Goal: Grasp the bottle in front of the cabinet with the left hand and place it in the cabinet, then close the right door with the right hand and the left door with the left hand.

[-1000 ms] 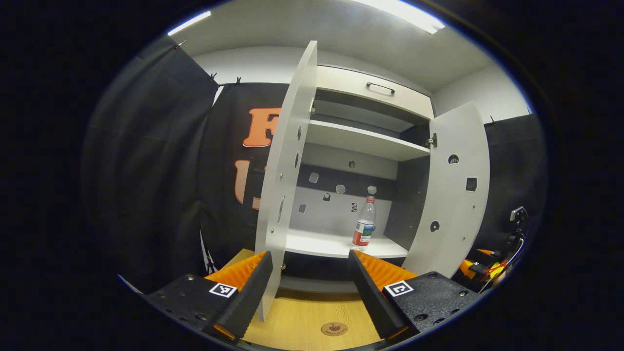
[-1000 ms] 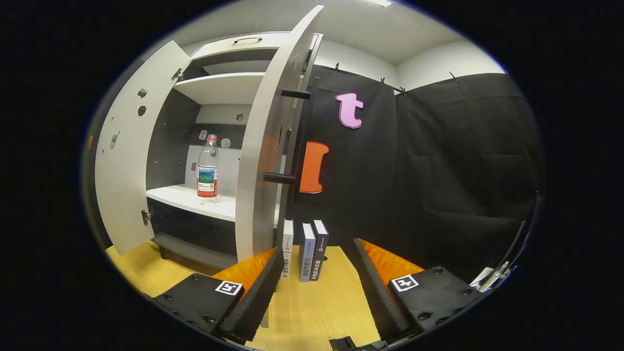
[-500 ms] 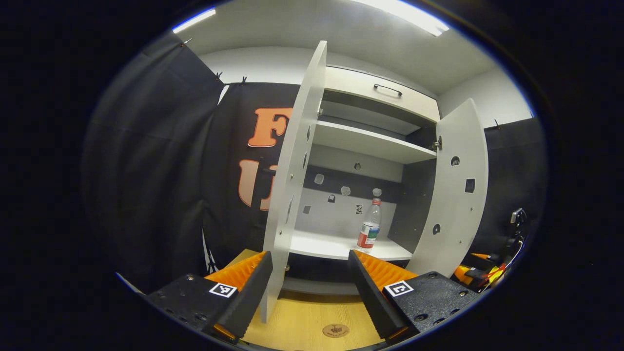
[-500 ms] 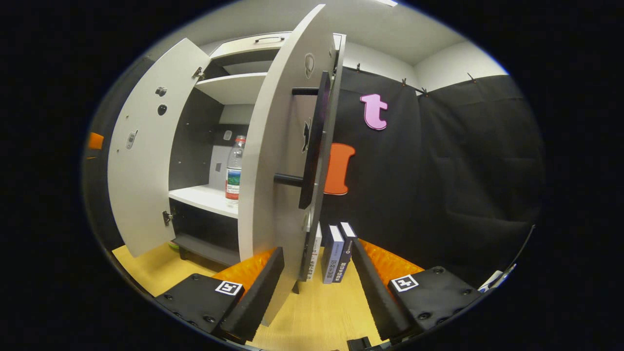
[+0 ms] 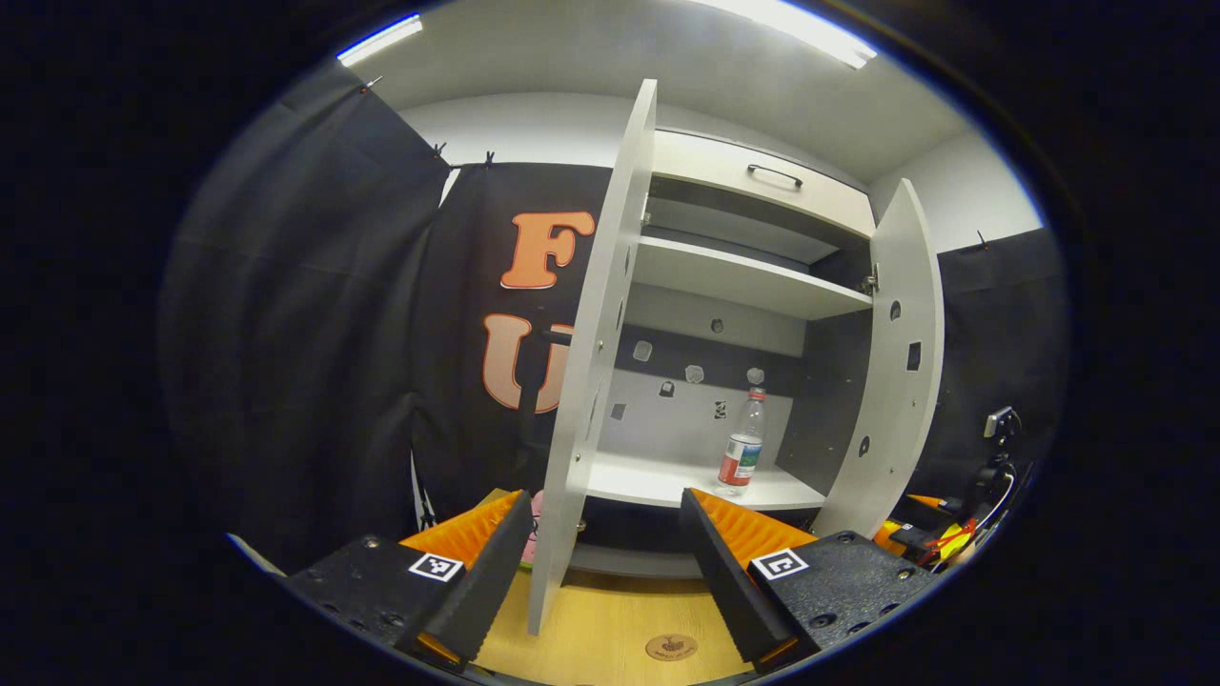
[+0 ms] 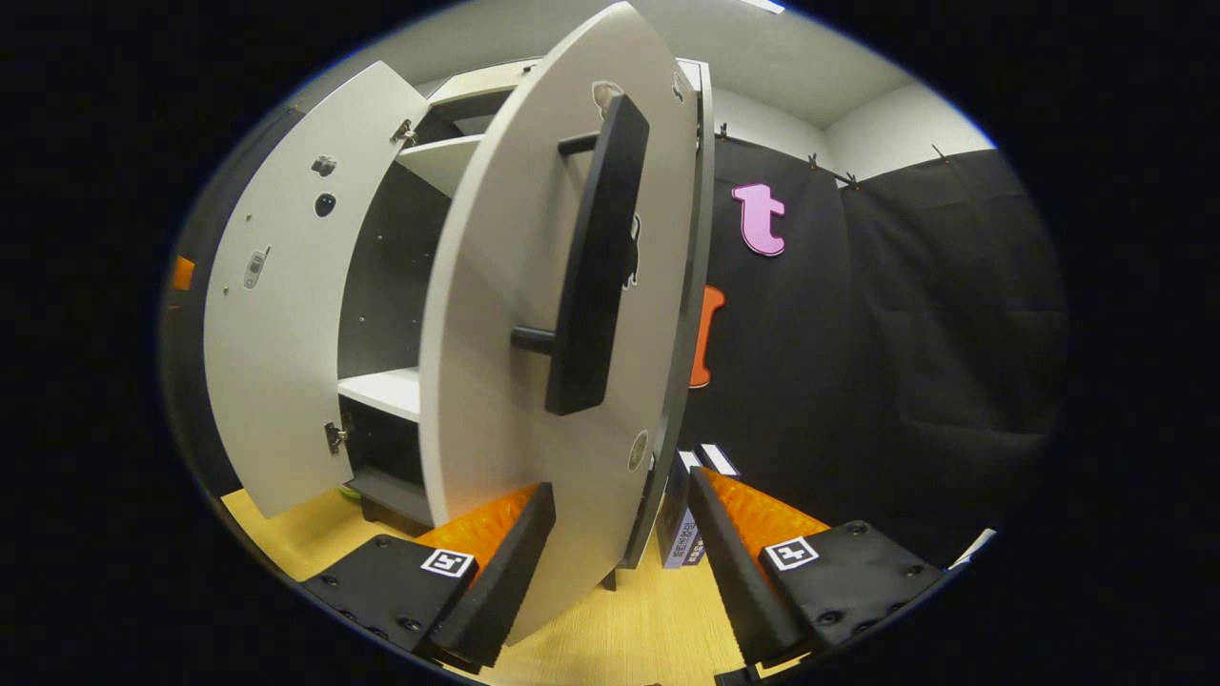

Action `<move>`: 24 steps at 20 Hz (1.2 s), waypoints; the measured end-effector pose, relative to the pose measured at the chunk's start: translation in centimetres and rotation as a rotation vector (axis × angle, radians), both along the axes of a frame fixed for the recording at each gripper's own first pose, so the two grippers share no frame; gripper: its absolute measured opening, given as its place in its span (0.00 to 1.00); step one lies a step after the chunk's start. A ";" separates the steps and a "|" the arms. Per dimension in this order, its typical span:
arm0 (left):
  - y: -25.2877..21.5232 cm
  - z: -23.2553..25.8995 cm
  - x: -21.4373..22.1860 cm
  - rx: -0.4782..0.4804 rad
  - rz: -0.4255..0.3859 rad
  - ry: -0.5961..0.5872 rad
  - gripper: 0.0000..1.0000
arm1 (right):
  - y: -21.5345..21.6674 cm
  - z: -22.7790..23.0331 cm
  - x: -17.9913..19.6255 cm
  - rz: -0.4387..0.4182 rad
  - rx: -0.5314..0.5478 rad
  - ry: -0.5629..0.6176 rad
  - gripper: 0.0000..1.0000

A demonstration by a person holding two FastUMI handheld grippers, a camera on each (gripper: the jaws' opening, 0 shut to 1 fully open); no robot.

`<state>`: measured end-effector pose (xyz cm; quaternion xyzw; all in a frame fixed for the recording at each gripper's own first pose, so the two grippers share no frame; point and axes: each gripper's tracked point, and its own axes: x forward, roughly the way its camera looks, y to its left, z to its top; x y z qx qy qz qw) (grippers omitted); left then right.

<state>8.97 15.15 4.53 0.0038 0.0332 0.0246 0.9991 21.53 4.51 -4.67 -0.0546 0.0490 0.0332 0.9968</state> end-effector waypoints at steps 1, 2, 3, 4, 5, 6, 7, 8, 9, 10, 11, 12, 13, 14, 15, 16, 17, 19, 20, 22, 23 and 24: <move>0.4 -0.1 -0.1 0.005 0.010 0.002 0.95 | 0.1 0.0 0.9 0.000 0.002 0.001 0.95; 0.8 -0.1 -0.2 0.007 0.020 0.005 0.95 | 0.3 0.1 1.6 0.001 0.002 -0.003 0.95; 1.0 -0.1 -0.2 0.006 0.027 0.007 0.95 | 0.4 0.1 2.2 0.001 -0.001 -0.012 0.95; 1.2 -0.2 -0.2 0.003 0.031 0.009 0.95 | 0.6 0.2 2.9 -0.001 -0.009 -0.023 0.95; 1.3 -0.2 -0.1 0.001 0.034 0.011 0.95 | 0.6 0.3 3.7 -0.005 -0.019 -0.040 0.95; 1.4 -0.3 -0.1 0.002 0.037 0.013 0.95 | 0.7 0.5 4.5 -0.007 -0.036 -0.055 0.95; 1.5 -0.3 0.0 0.005 0.041 0.014 0.95 | 0.9 0.6 5.3 -0.002 -0.047 -0.061 0.94; 1.5 -0.2 -0.1 0.011 0.043 0.013 0.95 | 1.5 0.5 6.1 0.011 -0.049 -0.063 0.95; 1.5 0.0 -0.1 0.016 0.046 0.011 0.95 | 2.2 0.5 7.0 0.031 -0.047 -0.067 0.95; 1.5 0.0 -0.1 0.020 0.047 0.011 0.95 | 3.1 0.5 7.8 0.051 -0.043 -0.067 0.95; 1.5 0.1 0.0 0.022 0.050 0.011 0.95 | 3.8 0.3 8.8 0.061 -0.042 -0.064 0.95; 1.6 -0.1 0.0 0.021 0.051 0.010 0.95 | 4.3 0.1 9.6 0.059 -0.046 -0.061 0.95; 1.7 -0.1 -0.2 0.019 0.054 0.011 0.95 | 4.4 0.1 9.9 0.059 -0.043 -0.060 0.95; 1.8 0.0 -0.3 0.018 0.058 0.010 0.95 | 4.3 0.0 9.9 0.057 -0.039 -0.056 0.95; 2.0 0.0 -0.3 0.015 0.063 0.008 0.95 | 4.2 0.0 9.4 0.055 -0.030 -0.053 0.95; 2.2 0.1 -0.3 0.013 0.068 0.005 0.95 | 4.2 0.0 9.1 0.052 -0.020 -0.052 0.95; 2.6 0.1 -0.2 0.013 0.075 0.004 0.95 | 4.3 -0.1 9.5 0.050 -0.008 -0.049 0.95; 3.6 -0.1 -0.2 0.017 0.094 0.003 0.95 | 4.4 -0.2 9.6 0.045 0.013 -0.038 0.95; 4.0 -0.2 -0.2 0.020 0.102 0.002 0.95 | 4.4 -0.2 9.6 0.041 0.020 -0.030 0.95; 5.1 -0.5 -0.1 0.031 0.123 0.003 0.95 | 4.3 -0.3 9.4 0.033 0.035 -0.018 0.95; 5.8 -0.6 0.2 0.036 0.134 0.006 0.95 | 4.3 -0.3 9.3 0.030 0.043 -0.016 0.95; 6.4 -1.0 0.4 0.039 0.145 0.010 0.95 | 4.3 -0.3 9.3 0.027 0.051 -0.015 0.95</move>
